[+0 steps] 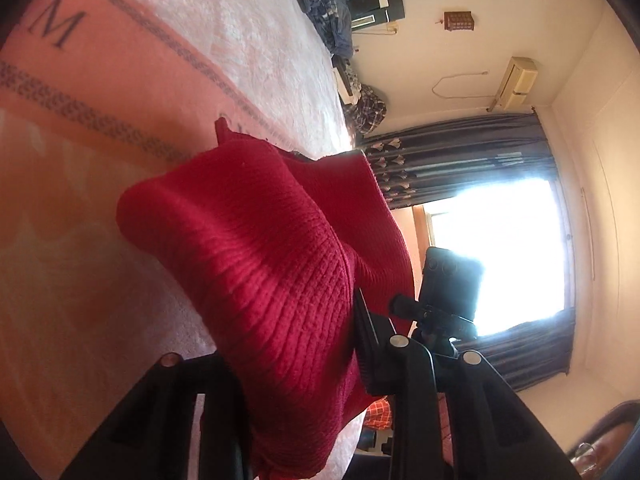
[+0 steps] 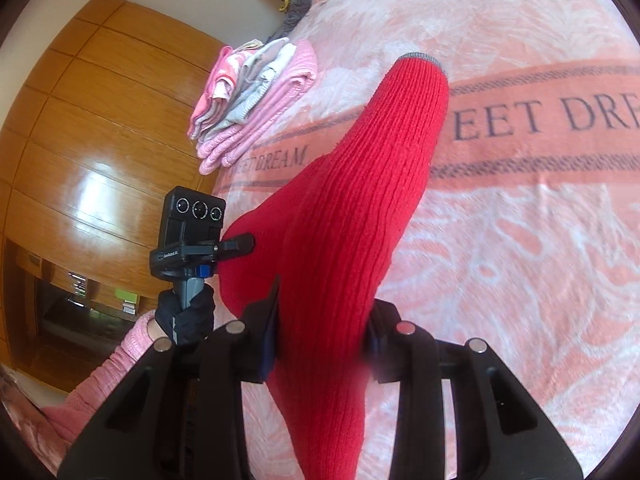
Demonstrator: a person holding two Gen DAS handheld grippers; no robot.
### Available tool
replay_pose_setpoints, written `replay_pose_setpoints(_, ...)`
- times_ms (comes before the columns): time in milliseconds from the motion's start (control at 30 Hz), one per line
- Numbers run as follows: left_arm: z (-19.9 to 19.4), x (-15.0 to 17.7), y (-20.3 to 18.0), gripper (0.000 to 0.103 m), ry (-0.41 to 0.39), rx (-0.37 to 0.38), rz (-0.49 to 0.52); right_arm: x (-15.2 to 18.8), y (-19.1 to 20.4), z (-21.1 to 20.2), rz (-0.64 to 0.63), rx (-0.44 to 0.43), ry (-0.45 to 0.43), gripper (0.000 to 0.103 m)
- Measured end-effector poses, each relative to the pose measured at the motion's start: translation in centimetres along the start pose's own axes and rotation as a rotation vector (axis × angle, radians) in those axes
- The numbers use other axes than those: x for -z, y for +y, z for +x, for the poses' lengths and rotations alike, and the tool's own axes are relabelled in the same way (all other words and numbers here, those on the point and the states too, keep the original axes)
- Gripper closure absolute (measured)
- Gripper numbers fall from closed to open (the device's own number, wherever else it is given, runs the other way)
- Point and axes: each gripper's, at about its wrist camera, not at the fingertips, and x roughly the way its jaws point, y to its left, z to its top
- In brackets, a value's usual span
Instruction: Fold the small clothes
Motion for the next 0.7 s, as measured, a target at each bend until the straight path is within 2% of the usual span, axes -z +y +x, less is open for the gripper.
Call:
replay_pose_setpoints(100, 3.2, 0.4, 1.9, 0.073, 0.052, -0.078, -0.004, 1.6, -3.3, 1.4, 0.033, 0.11, 0.041, 0.069)
replay_pose_setpoints(167, 4.3, 0.6, 2.8, 0.067, 0.042, -0.081, 0.027, 2.7, -5.6, 2.6, 0.062, 0.16, 0.061, 0.065)
replay_pose_setpoints(233, 4.6, 1.0, 2.7, 0.066, 0.024, -0.088, 0.077, 3.3, -7.1, 2.8, 0.113, 0.108, 0.04, 0.062)
replay_pose_setpoints(300, 4.7, 1.3, 2.0, 0.065, 0.013, -0.11, 0.122, 3.5, -7.1, 2.8, 0.112, 0.099, 0.032, 0.059)
replay_pose_setpoints(400, 3.9, 2.2, 0.7, 0.053, 0.008, -0.164, 0.18, 3.6, -6.0, 2.1, 0.07, 0.125, 0.027, 0.051)
replay_pose_setpoints(467, 3.2, 3.2, -0.3, 0.04, -0.006, -0.207, 0.206, 4.3, -5.3, 1.4, 0.053, 0.129, 0.019, 0.045)
replay_pose_setpoints(533, 2.3, 4.5, -1.1, 0.034, -0.015, -0.236, 0.221, 5.5, -5.2, 0.6, 0.047, 0.133, 0.02, 0.044)
replay_pose_setpoints(633, 1.3, 7.1, -1.7, 0.034, -0.034, -0.257, 0.218, 8.4, -5.6, -0.4, 0.073, 0.095, 0.035, 0.044)
replay_pose_setpoints(700, 1.4, 8.9, -1.9, 0.034, -0.024, -0.303, 0.234, 10.4, -5.7, -0.8, 0.078, 0.075, 0.046, 0.044)
